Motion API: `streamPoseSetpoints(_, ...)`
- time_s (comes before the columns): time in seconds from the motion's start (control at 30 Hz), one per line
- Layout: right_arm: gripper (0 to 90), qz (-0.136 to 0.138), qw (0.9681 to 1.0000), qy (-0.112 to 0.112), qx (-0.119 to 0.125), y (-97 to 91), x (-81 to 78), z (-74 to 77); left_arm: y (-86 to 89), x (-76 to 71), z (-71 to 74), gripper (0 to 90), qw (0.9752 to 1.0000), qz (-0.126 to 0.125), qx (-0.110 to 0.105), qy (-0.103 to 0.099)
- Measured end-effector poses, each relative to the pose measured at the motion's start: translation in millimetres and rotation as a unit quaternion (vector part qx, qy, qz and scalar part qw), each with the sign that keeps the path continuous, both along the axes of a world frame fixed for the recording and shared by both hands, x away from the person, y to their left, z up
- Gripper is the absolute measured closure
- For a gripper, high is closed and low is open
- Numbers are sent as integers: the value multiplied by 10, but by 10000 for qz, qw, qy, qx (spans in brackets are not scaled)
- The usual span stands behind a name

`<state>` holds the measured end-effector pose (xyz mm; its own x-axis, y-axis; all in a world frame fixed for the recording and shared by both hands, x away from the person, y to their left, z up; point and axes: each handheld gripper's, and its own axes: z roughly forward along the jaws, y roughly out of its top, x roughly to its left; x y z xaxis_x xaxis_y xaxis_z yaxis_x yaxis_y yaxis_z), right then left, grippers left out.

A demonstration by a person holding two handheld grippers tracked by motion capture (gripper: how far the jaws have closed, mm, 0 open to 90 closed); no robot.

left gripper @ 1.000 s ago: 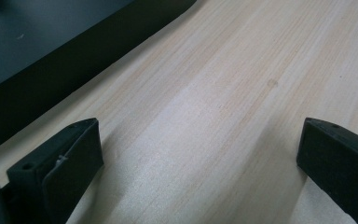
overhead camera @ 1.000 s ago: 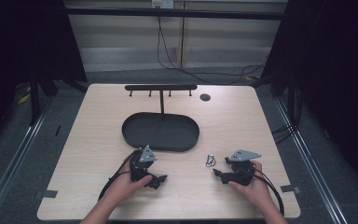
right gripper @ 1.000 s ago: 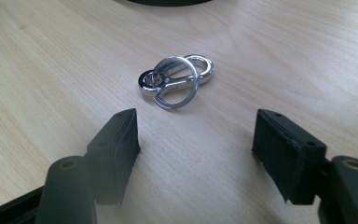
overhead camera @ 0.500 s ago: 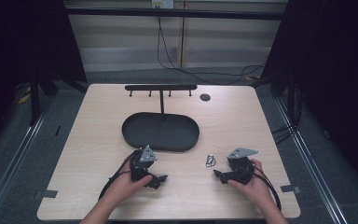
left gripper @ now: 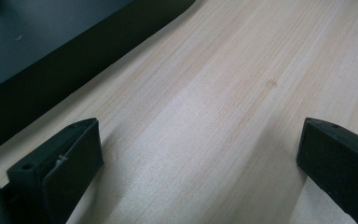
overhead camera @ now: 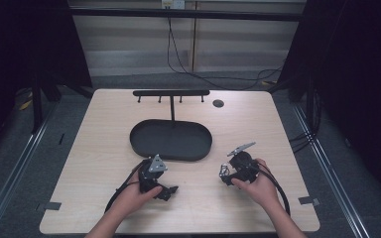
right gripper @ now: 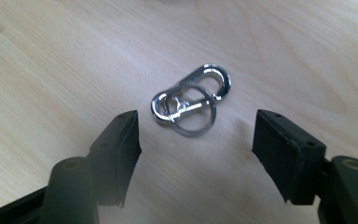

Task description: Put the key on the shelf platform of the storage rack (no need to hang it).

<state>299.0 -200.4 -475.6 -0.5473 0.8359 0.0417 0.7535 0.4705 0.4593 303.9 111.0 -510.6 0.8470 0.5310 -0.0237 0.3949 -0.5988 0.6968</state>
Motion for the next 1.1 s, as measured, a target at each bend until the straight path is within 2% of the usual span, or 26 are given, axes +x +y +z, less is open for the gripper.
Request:
streamPoseSetpoints(0.1, 360, -55, 9999, 69, 72, 59, 59, 12, 0, 0, 0, 0, 10000, 0, 0, 0)
streamPoseSetpoints(0.27, 384, -165, 9997, 183, -18, 148, 119, 1, 0, 0, 0, 0, 10000, 0, -1, 0)
streamPoseSetpoints(0.3, 409, -209, 9995, 213, -125, 183, 130, -1, 0, 0, 0, 0, 10000, 0, -2, 4)
streamPoseSetpoints(0.33, 409, -209, 9995, 213, -125, 183, 130, -1, 0, 0, 0, 0, 10000, 1, -1, 0)
streamPoseSetpoints(0.4, 471, -182, 9994, 224, -184, 195, 147, -15, -1, -1, -1, 0, 10000, 12, -15, 3)
streamPoseSetpoints(0.5, 493, -166, 9992, 266, -255, 200, 146, -20, 0, 0, 0, 0, 10000, 5, -8, 6)
streamPoseSetpoints(0.53, 570, -172, 9991, 278, -254, 188, 144, -12, 0, 0, 0, 0, 10000, 5, -10, 5)
streamPoseSetpoints(0.77, 621, -123, 9992, 293, -261, 155, 149, -5, 1, 1, 0, 0, 10000, -7, -13, 9)
streamPoseSetpoints(0.8, 646, -127, 9991, 284, -277, 149, 150, -4, 1, 1, -1, 0, 10000, -5, -16, 11)
streamPoseSetpoints(0.83, 731, -135, 9991, 332, -244, 135, 151, 4, 0, 1, -1, 0, 10000, -6, -16, 7)
streamPoseSetpoints(0.9, 719, -141, 9990, 356, -216, 123, 157, 4, 1, 1, 0, 0, 10000, -6, -14, 8)
streamPoseSetpoints(0.97, 657, -163, 9991, 305, -256, 112, 170, -1, -1, 0, 0, 0, 10000, 0, -9, 3)
streamPoseSetpoints(1.1, 620, -243, 9990, 342, -153, 84, 192, -5, 0, 1, -1, 0, 10000, -7, -20, 7)
